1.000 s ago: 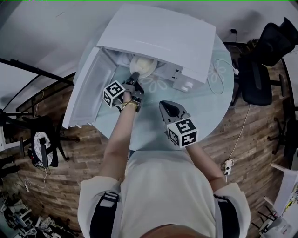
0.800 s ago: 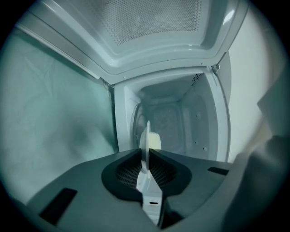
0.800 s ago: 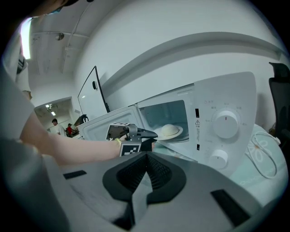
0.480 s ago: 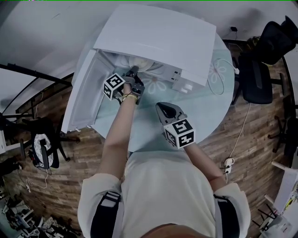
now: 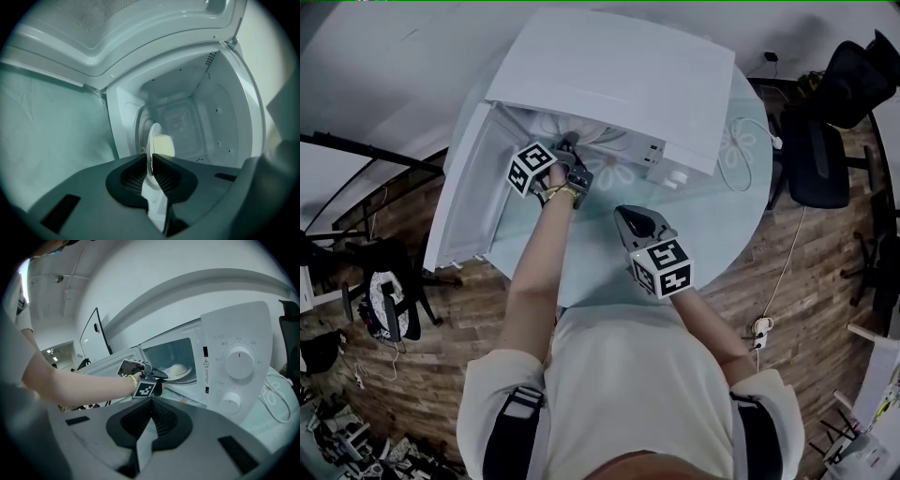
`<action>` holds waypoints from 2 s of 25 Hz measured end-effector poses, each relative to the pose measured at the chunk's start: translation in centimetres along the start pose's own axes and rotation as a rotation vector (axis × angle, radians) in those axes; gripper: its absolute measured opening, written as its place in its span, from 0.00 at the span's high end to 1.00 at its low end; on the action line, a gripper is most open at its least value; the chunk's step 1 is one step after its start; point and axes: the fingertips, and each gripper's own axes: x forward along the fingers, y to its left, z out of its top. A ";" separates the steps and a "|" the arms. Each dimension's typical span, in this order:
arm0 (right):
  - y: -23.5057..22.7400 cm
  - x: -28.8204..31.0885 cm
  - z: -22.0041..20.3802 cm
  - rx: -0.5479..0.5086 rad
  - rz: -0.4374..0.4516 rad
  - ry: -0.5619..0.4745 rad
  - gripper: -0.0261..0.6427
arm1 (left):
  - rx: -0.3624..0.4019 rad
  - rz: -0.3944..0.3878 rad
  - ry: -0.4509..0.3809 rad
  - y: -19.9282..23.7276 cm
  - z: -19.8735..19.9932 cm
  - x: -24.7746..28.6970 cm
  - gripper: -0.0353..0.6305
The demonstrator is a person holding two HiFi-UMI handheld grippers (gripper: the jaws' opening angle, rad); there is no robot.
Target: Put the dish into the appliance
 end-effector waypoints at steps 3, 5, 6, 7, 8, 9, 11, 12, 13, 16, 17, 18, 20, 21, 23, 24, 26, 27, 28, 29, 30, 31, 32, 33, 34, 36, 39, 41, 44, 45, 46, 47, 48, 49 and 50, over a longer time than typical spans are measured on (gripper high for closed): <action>0.2 0.2 0.0 -0.001 0.005 -0.002 0.95 | 0.038 0.021 0.004 0.2 -0.1 -0.2 0.88; 0.3 0.2 0.0 -0.003 0.008 -0.004 0.95 | 0.041 0.027 0.007 0.2 -0.1 -0.3 0.88; 0.4 0.2 0.0 -0.004 0.010 -0.004 0.95 | 0.039 0.026 0.009 0.2 -0.1 -0.3 0.88; 0.5 0.1 0.0 -0.004 0.010 -0.005 0.95 | 0.038 0.022 0.011 0.2 -0.2 -0.4 0.88; 0.6 0.1 0.0 -0.005 0.010 -0.005 0.95 | 0.039 0.019 0.014 0.1 -0.2 -0.4 0.88; 0.6 0.0 0.0 -0.006 0.008 -0.005 0.95 | 0.040 0.017 0.018 0.0 -0.3 -0.4 0.87; 0.5 -0.1 0.0 -0.007 0.004 -0.008 0.95 | 0.040 0.021 0.026 0.1 -0.6 -0.4 0.83; 0.5 -0.2 0.0 -0.007 0.002 -0.009 0.95 | 0.037 0.026 0.030 0.3 -0.7 -0.5 0.80; 0.5 -0.3 0.1 -0.007 0.000 -0.011 0.95 | 0.033 0.030 0.033 0.4 -0.9 -0.7 0.80; 0.6 -0.6 0.2 -0.010 -0.005 -0.015 0.95 | 0.027 0.033 0.033 0.7 -1.2 -1.6 0.80; 0.5 -0.6 0.2 -0.011 -0.008 -0.017 0.95 | 0.027 0.031 0.032 0.7 -1.3 -1.9 0.80; 0.5 -0.7 0.2 -0.012 -0.011 -0.018 0.95 | 0.031 0.031 0.032 0.8 -1.4 -2.2 0.79; 0.5 -0.8 0.2 -0.013 -0.017 -0.022 0.95 | 0.053 0.032 0.036 0.8 -1.7 -3.0 0.80; 0.5 -0.9 0.2 -0.014 -0.020 -0.024 0.95 | 0.064 0.030 0.038 0.8 -1.9 -3.4 0.79; 0.6 -1.1 0.2 -0.019 -0.027 -0.029 0.95 | 0.075 0.022 0.040 0.5 -2.2 -4.2 0.79; 0.5 -1.2 0.3 -0.022 -0.032 -0.032 0.95 | 0.081 0.017 0.041 0.4 -2.3 -4.6 0.80; 0.5 -1.5 0.3 -0.025 -0.043 -0.036 0.95 | 0.105 0.010 0.042 0.0 -2.7 -5.5 0.80; 0.4 -1.7 0.3 -0.025 -0.048 -0.038 0.95 | 0.122 0.006 0.043 -0.3 -2.9 -6.0 0.80; 0.4 -1.8 0.3 -0.026 -0.053 -0.040 0.95 | 0.142 0.002 0.044 -0.5 -3.2 -6.5 0.80; 0.5 -2.0 0.3 -0.027 -0.057 -0.043 0.95 | 0.162 -0.003 0.045 -0.7 -3.5 -7.1 0.80; 0.5 -2.1 0.2 -0.028 -0.061 -0.046 0.95 | 0.180 -0.008 0.046 -0.9 -3.7 -7.6 0.81; 0.6 -2.2 0.2 -0.029 -0.065 -0.049 0.95 | 0.193 -0.015 0.046 -1.2 -4.0 -8.1 0.83; 0.6 -2.3 0.2 -0.030 -0.070 -0.053 0.95 | 0.202 -0.021 0.046 -1.4 -4.2 -8.7 0.85; 0.7 -2.4 0.2 -0.030 -0.074 -0.056 0.95 | 0.212 -0.029 0.044 -1.6 -4.5 -9.3 0.87; 0.7 -2.6 0.2 -0.029 -0.077 -0.060 0.95 | 0.226 -0.036 0.043 -1.9 -4.8 -10.0 0.89; 1.0 -2.8 0.2 -0.025 -0.083 -0.067 0.95 | 0.265 -0.046 0.049 -2.3 -5.5 -11.4 0.91; 1.2 -3.1 -0.1 -0.018 -0.089 -0.076 0.95 | 0.326 -0.050 0.072 -2.5 -6.7 -13.3 0.93; 1.3 -3.3 -0.3 -0.008 -0.095 -0.080 0.95 | 0.365 -0.053 0.088 -2.7 -7.5 -14.5 0.93; 1.4 -3.7 -0.7 0.003 -0.108 -0.084 0.95 | 0.469 -0.043 0.103 -3.1 -8.5 -16.3 0.93; 1.5 -3.8 -0.7 0.005 -0.112 -0.085 0.95 | 0.511 -0.037 0.108 -3.2 -8.9 -17.0 0.93; 1.5 -3.9 -0.8 0.007 -0.115 -0.086 0.95 | 0.546 -0.033 0.114 -3.3 -9.3 -17.6 0.93; 1.6 -3.9 -0.9 0.008 -0.119 -0.087 0.95 | 0.571 -0.035 0.122 -3.4 -9.7 -18.2 0.93; 1.6 -4.0 -0.9 0.008 -0.123 -0.089 0.95 | 0.583 -0.042 0.131 -3.4 -10.1 -18.6 0.93; 1.6 -4.1 -0.9 0.008 -0.127 -0.090 0.95 | 0.587 -0.050 0.139 -3.5 -10.5 -19.1 0.93; 1.7 -4.2 -0.9 0.010 -0.128 -0.093 0.95 | 0.590 -0.055 0.147 -3.5 -10.9 -19.4 0.93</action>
